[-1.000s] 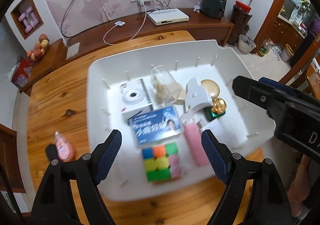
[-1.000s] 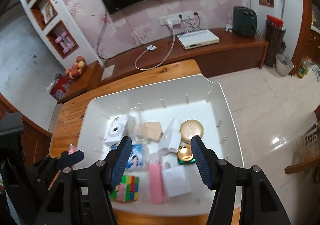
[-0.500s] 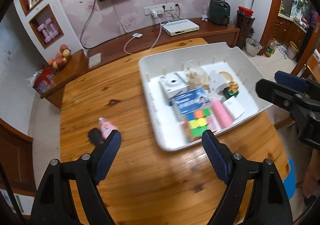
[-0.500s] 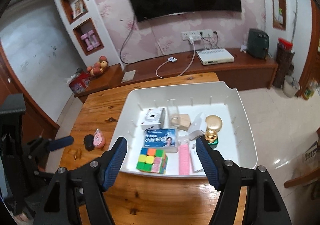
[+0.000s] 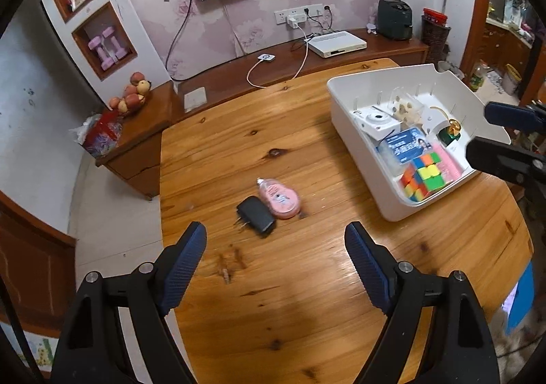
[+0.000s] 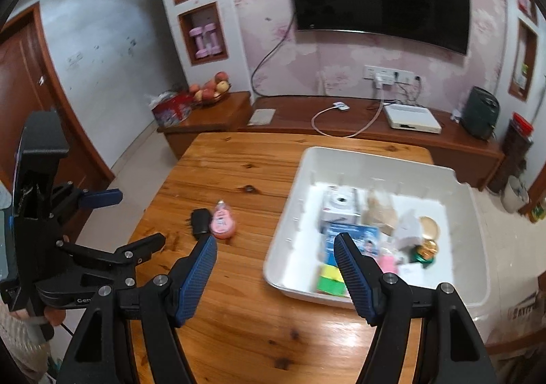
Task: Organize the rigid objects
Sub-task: 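Grasp the black charger plug with the left tool while the right tool approaches the pink tape, then close the right tool on the pink correction-tape dispenser and lift it, then carry the charger and tape over the bin and open both tools to drop them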
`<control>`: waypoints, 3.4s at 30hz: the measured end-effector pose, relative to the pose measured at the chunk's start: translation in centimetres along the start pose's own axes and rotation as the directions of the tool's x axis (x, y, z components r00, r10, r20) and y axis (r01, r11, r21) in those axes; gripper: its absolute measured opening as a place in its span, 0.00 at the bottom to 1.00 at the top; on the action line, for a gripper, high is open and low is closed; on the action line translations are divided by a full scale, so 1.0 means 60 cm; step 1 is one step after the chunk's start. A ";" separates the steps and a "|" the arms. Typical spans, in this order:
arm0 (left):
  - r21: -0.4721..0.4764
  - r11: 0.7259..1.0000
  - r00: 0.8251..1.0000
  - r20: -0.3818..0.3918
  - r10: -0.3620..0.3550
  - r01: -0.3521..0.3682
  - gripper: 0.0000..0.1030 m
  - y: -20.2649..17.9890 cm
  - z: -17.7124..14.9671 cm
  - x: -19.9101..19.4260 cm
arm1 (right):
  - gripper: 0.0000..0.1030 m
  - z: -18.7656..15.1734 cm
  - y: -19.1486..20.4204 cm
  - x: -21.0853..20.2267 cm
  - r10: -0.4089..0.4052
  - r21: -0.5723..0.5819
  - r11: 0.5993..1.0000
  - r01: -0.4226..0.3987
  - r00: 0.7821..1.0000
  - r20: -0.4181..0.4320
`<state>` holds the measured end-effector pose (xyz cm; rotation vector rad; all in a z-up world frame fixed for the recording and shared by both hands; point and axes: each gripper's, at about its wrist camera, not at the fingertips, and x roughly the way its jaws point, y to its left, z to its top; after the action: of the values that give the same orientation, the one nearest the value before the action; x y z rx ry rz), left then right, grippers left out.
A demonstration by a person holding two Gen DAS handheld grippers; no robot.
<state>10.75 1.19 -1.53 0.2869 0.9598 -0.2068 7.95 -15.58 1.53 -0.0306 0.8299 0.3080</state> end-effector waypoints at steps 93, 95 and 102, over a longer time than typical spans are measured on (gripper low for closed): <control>-0.058 0.979 0.980 -0.027 -0.198 0.196 0.67 -0.009 0.059 0.004 | 0.49 0.050 -0.029 0.058 0.007 0.095 0.995 -0.005 1.000 -0.016; -0.079 0.975 0.978 -0.001 -0.208 0.207 0.67 -0.035 0.087 -0.012 | 0.49 0.050 -0.064 0.026 -0.031 0.109 0.994 0.028 0.999 0.024; -0.110 0.974 0.980 0.047 -0.192 0.196 0.67 -0.131 0.154 -0.004 | 0.49 0.033 -0.205 -0.028 -0.160 0.197 0.970 0.144 0.985 0.067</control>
<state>15.42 -9.27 2.50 0.0836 0.9605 -0.3331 11.77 -27.49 2.95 0.0973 0.7672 0.0831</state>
